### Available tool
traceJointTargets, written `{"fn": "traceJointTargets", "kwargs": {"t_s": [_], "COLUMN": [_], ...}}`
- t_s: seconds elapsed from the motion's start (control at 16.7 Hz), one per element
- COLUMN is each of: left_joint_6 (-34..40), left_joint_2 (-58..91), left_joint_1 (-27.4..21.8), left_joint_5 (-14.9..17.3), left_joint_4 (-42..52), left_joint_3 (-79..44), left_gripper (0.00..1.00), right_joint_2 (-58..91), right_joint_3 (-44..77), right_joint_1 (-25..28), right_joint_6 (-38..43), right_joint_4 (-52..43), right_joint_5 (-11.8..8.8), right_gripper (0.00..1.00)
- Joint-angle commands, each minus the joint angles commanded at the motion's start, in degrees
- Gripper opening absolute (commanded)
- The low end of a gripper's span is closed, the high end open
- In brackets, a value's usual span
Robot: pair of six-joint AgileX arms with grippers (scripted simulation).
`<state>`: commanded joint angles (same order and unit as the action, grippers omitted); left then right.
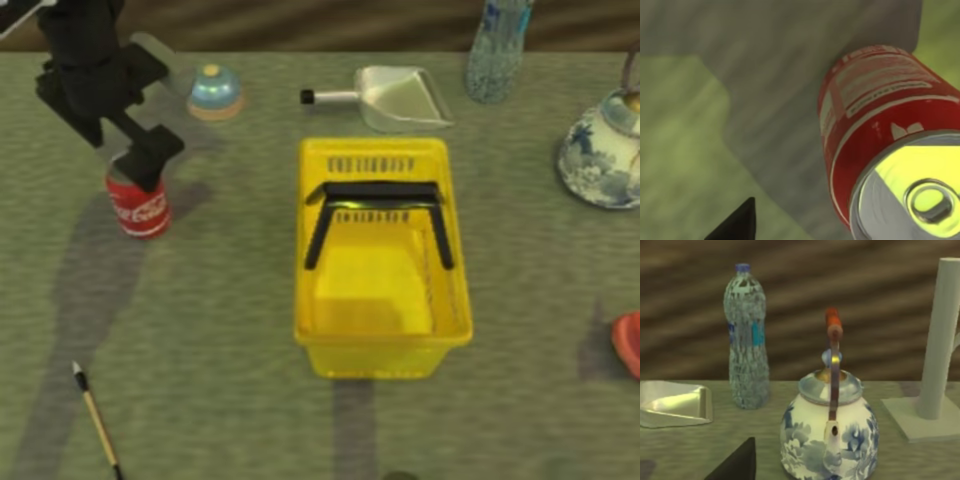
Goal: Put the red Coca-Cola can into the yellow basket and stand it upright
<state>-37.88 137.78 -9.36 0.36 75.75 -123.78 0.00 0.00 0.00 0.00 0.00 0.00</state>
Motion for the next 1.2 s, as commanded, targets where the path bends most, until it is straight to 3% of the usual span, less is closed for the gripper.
{"fn": "traceJointTargets", "kwargs": {"t_s": [0.36, 0.72, 0.96, 1.2], "left_joint_6": [0.01, -0.12, -0.15, -0.15], "left_joint_2": [0.41, 1.66, 1.85, 1.85], "left_joint_1": [-0.17, 0.06, 0.09, 0.09], "left_joint_5": [-0.03, -0.05, -0.05, -0.05], "left_joint_4": [-0.15, -9.36, -10.08, -10.08], "left_joint_3": [-0.01, 7.74, 8.44, 8.44], "left_gripper": [1.00, 1.00, 1.00, 0.70], "right_joint_2": [0.00, 0.00, 0.00, 0.00], "right_joint_3": [0.00, 0.00, 0.00, 0.00], "right_joint_1": [0.00, 0.00, 0.00, 0.00], "right_joint_6": [0.00, 0.00, 0.00, 0.00], "right_joint_4": [0.00, 0.00, 0.00, 0.00], "right_joint_5": [0.00, 0.00, 0.00, 0.00], "right_gripper": [1.00, 1.00, 1.00, 1.00]}}
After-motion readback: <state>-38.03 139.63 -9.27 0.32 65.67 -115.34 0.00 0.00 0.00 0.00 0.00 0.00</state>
